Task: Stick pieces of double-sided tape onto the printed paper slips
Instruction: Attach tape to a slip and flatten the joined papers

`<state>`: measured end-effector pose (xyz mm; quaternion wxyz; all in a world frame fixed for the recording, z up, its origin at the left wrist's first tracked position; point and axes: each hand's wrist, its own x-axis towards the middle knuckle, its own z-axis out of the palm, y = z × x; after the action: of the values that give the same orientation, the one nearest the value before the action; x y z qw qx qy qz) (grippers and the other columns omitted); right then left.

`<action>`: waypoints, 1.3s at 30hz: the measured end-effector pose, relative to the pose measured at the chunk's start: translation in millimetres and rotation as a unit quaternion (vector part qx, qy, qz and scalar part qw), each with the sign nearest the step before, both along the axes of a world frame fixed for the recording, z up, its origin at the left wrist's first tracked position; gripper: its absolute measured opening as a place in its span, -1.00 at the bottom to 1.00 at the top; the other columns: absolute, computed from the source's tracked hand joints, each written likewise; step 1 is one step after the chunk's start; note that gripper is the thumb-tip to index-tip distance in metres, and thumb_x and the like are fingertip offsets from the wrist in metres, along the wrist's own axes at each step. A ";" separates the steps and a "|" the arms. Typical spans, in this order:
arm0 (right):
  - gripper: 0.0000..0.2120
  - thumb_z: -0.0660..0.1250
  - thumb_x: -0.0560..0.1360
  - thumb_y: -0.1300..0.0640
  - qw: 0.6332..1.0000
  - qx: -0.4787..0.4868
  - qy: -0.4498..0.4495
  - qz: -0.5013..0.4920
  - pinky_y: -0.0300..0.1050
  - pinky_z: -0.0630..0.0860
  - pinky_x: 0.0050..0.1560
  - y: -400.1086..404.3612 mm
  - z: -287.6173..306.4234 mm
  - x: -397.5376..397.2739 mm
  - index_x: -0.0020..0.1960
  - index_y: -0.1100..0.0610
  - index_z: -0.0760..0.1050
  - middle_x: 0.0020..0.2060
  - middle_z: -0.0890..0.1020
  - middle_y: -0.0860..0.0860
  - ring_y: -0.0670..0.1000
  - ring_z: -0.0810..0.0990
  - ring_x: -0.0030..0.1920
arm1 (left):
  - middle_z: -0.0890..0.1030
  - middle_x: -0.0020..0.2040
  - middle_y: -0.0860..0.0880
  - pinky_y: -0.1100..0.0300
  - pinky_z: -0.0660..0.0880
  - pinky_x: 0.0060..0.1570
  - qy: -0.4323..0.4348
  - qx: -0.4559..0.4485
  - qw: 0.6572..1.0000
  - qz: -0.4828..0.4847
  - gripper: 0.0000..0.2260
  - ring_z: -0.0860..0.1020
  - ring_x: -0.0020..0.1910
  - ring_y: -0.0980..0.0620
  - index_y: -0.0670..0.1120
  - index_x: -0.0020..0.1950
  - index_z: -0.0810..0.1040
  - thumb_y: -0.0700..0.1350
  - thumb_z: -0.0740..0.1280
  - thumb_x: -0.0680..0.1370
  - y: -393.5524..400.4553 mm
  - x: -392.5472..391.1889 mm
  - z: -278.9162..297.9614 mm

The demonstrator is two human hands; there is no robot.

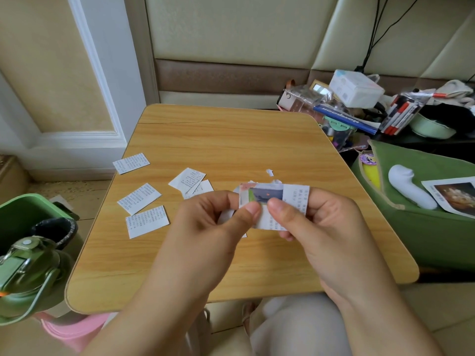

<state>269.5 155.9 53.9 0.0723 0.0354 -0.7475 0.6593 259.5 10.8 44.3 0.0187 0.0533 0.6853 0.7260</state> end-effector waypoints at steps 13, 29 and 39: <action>-0.82 0.33 0.34 0.12 0.981 0.089 0.170 -0.017 -0.01 0.44 0.14 20.7 -12.1 -4.8 -0.21 -0.15 0.62 -0.06 0.54 -0.16 -0.04 0.55 0.06 | 0.57 -0.38 0.14 0.36 0.33 -0.34 -0.054 0.038 0.997 0.048 -0.87 0.42 -0.39 0.17 0.03 -0.20 0.67 -0.04 0.36 0.51 -4.1 -8.0 -7.5; -0.71 0.47 0.32 -0.08 1.000 -0.008 0.024 0.003 -0.38 0.43 -0.30 -1.6 -11.9 5.6 -0.15 0.14 0.60 -0.36 0.65 -0.06 -0.19 0.53 -0.38 | 0.34 -0.36 -0.20 0.21 0.18 -0.38 -0.025 0.088 0.995 0.024 -0.74 0.15 -0.33 -0.17 -0.22 -0.28 0.54 -0.02 0.44 0.32 -0.2 -3.2 -5.0; -0.88 0.38 0.51 0.16 1.000 -0.007 -0.009 -0.003 -0.33 0.43 -0.40 -5.1 -12.2 0.5 -0.18 0.13 0.64 -0.41 0.65 -0.07 -0.15 0.53 -0.47 | 0.54 -0.48 0.01 0.37 0.26 -0.46 0.004 0.017 0.999 0.030 -0.87 0.36 -0.49 0.14 -0.13 -0.27 0.62 -0.11 0.43 0.45 -2.0 -0.6 -6.3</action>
<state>270.0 150.8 41.7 0.0675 0.0264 -0.7434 0.6649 258.9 8.8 38.0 -0.0064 0.0360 0.6743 0.7376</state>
